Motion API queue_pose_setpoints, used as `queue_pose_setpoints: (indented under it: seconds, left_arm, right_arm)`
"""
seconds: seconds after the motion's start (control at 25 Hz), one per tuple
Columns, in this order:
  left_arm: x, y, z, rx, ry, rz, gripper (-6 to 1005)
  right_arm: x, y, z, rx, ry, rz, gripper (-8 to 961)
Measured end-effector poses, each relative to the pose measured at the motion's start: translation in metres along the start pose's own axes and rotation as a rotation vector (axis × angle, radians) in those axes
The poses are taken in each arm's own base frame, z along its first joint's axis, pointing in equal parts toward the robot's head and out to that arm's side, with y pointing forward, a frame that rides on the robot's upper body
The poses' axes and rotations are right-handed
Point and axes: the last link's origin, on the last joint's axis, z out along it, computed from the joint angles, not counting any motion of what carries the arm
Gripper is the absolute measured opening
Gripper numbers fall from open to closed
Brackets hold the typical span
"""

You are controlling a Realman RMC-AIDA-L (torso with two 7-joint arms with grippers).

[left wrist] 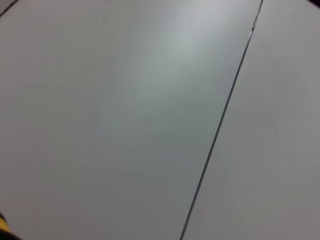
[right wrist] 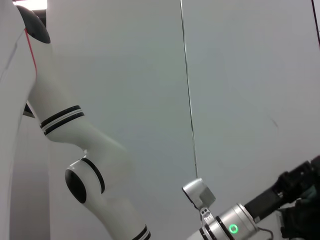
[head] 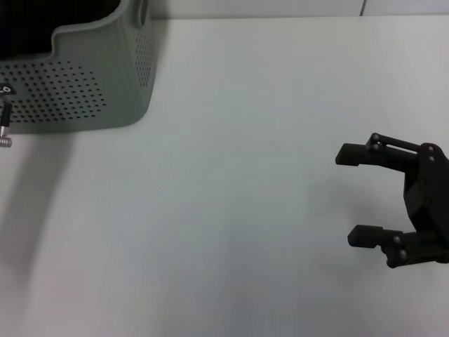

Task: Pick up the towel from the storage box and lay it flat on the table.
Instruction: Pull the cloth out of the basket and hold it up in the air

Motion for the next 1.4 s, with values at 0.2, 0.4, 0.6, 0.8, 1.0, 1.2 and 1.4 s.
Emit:
queue_pose_setpoints:
  seconds: [0.2, 0.4, 0.6, 0.8, 1.0, 1.2, 1.4]
  left_arm:
    - [0.009, 0.000, 0.003, -0.026, 0.042, -0.048, 555]
    - [0.010, 0.000, 0.006, -0.039, 0.044, -0.075, 554]
    - [0.011, 0.001, -0.006, -0.070, 0.019, 0.005, 553]
    - [0.022, 0.002, -0.029, -0.092, 0.049, 0.046, 552]
    - [0.019, 0.000, -0.036, -0.065, 0.026, 0.046, 550]
    - [0.009, 0.001, -0.030, -0.052, -0.012, 0.041, 549]
    - [0.000, 0.005, -0.023, -0.055, -0.040, 0.029, 548]
  right_arm:
    - [0.000, 0.001, -0.001, 0.003, -0.003, 0.002, 869]
    - [0.000, 0.001, -0.001, 0.004, -0.003, 0.001, 868]
    - [0.000, 0.000, -0.001, 0.002, -0.004, -0.001, 868]
    - [-0.001, -0.002, 0.000, 0.003, 0.001, -0.004, 868]
    - [-0.001, -0.004, 0.003, -0.006, 0.007, -0.007, 868]
    - [-0.001, -0.004, 0.004, -0.010, 0.006, -0.008, 869]
    - [0.000, -0.003, 0.003, -0.006, -0.003, -0.007, 869]
